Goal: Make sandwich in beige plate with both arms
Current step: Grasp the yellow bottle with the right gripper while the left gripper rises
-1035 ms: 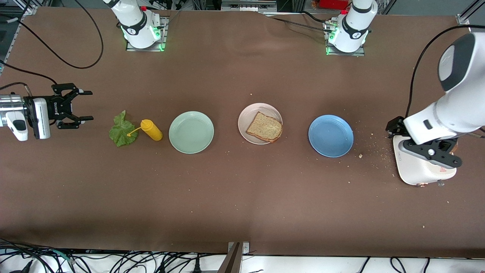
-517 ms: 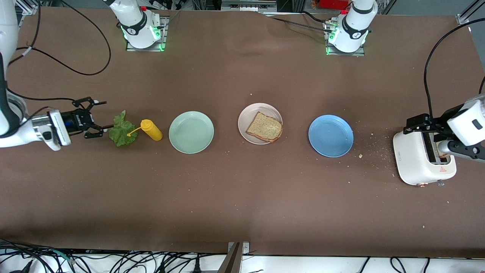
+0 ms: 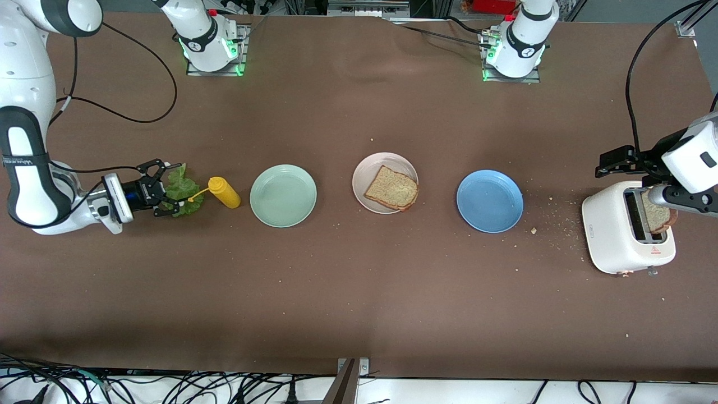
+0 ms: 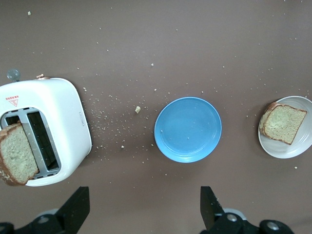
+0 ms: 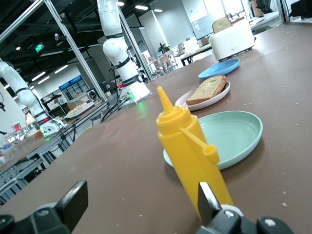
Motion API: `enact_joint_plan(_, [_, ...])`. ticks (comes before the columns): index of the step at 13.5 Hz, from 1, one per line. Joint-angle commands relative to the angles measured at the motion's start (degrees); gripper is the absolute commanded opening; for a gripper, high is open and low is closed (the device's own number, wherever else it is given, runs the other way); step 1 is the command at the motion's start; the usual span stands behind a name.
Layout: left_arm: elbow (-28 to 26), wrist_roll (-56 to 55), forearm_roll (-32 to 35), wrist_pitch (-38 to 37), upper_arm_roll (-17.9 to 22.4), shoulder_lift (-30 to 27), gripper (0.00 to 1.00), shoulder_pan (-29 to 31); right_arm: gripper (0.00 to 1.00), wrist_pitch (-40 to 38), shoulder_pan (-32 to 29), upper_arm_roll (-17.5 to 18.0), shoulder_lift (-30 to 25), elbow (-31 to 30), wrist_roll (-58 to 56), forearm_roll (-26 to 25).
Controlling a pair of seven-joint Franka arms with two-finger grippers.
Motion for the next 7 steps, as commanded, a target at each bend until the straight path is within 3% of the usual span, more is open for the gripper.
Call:
enact_joint_plan(1, [-0.2,-0.6,1.2,-1.3,0.0,-0.8,1.00,-0.2,1.00,1.2,1.0,0.3,2.6,2.9,-4.6,0.8])
enact_joint_plan(7, [-0.2,-0.1,1.1,-1.9,-0.3,-0.9,1.00,-0.2,1.00,5.4,3.1,2.5,4.5,3.0,-8.7,4.0])
